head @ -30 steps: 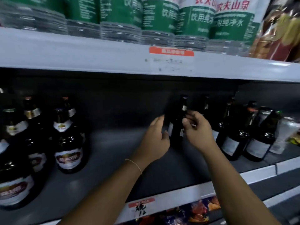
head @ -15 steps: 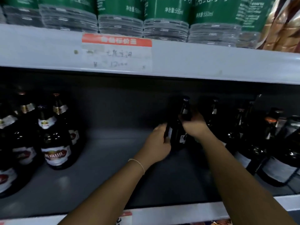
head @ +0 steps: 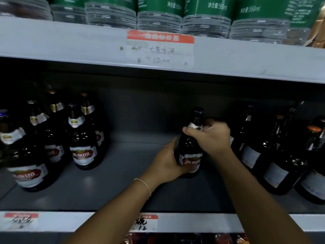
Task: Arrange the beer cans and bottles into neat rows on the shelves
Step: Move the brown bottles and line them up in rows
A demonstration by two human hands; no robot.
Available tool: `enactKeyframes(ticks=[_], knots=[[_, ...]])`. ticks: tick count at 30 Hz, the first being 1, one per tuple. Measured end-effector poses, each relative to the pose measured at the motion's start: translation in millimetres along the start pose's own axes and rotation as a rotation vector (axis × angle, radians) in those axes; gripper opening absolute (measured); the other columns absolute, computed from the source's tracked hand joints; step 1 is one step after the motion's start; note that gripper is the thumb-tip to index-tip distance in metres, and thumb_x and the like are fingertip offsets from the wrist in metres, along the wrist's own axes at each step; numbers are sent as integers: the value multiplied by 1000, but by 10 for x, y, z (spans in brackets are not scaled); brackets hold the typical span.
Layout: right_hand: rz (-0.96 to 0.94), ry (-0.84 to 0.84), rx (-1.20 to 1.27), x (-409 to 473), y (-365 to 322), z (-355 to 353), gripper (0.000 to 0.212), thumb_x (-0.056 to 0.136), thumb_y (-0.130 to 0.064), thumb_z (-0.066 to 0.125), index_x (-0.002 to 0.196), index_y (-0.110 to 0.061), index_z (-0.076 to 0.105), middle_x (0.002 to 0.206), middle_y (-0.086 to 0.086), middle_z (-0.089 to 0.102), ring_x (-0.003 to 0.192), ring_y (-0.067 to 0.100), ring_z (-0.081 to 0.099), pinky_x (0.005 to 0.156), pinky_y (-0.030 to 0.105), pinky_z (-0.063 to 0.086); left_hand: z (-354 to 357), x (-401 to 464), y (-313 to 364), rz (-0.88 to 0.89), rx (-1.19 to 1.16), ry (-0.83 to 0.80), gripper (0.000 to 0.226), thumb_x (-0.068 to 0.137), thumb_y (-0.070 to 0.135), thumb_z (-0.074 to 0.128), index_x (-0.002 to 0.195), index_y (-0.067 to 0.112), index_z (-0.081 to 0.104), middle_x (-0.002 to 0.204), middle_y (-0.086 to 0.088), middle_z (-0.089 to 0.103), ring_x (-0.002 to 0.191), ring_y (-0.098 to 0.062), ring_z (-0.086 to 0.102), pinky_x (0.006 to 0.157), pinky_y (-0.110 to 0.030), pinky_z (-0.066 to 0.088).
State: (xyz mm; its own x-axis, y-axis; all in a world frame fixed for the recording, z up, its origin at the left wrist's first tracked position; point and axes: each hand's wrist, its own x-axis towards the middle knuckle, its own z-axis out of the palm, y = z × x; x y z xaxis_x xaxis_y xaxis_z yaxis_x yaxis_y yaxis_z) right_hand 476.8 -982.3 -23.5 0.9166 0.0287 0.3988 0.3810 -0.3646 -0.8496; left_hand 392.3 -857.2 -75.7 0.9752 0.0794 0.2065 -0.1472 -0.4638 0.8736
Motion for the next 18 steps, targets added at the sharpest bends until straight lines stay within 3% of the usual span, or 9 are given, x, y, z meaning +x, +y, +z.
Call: enactKeyframes(ticks=[2, 6, 10, 12, 15, 18], knots=[[-12, -15, 35, -134, -136, 119, 46, 57, -34, 92, 49, -10, 53, 52, 4, 62, 53, 22, 66, 50, 40, 54, -118, -138, -99, -54, -45, 12, 69, 64, 26, 90, 116, 44, 49, 116, 15, 66, 104, 2, 63, 94, -33, 54], [-30, -76, 103, -468, -475, 411, 41, 58, -30, 92, 51, -13, 55, 46, -6, 58, 45, 9, 58, 42, 26, 47, -400, -474, -256, -94, -20, 88, 77, 55, 43, 91, 120, 38, 50, 110, 18, 67, 97, 4, 64, 87, -26, 56], [-25, -121, 157, -764, -780, 756, 37, 57, -29, 92, 63, -13, 59, 57, 2, 66, 59, 23, 70, 53, 41, 60, -763, -807, -399, -124, -16, 200, 75, 55, 43, 91, 117, 37, 49, 106, 20, 65, 92, 9, 62, 79, -11, 52], [-24, -147, 186, -905, -927, 922, 35, 58, -26, 91, 65, -14, 59, 55, -1, 65, 61, 22, 70, 57, 44, 61, -946, -943, -471, -139, -23, 256, 78, 55, 41, 92, 119, 34, 48, 106, 19, 65, 89, 10, 62, 73, -5, 48], [-27, -184, 239, -1117, -1109, 1158, 35, 60, -25, 91, 68, -10, 61, 56, 0, 65, 60, 23, 70, 58, 48, 61, -1221, -1129, -573, -157, -22, 334, 76, 54, 38, 93, 114, 31, 47, 101, 16, 67, 85, 8, 62, 71, -6, 50], [-64, -205, 263, -1294, -1265, 1384, 51, 60, -30, 91, 73, 5, 55, 56, 8, 56, 55, 23, 58, 54, 53, 56, -1470, -1306, -670, -134, -30, 372, 70, 56, 33, 93, 110, 32, 48, 97, 17, 67, 82, 11, 63, 69, -7, 50]])
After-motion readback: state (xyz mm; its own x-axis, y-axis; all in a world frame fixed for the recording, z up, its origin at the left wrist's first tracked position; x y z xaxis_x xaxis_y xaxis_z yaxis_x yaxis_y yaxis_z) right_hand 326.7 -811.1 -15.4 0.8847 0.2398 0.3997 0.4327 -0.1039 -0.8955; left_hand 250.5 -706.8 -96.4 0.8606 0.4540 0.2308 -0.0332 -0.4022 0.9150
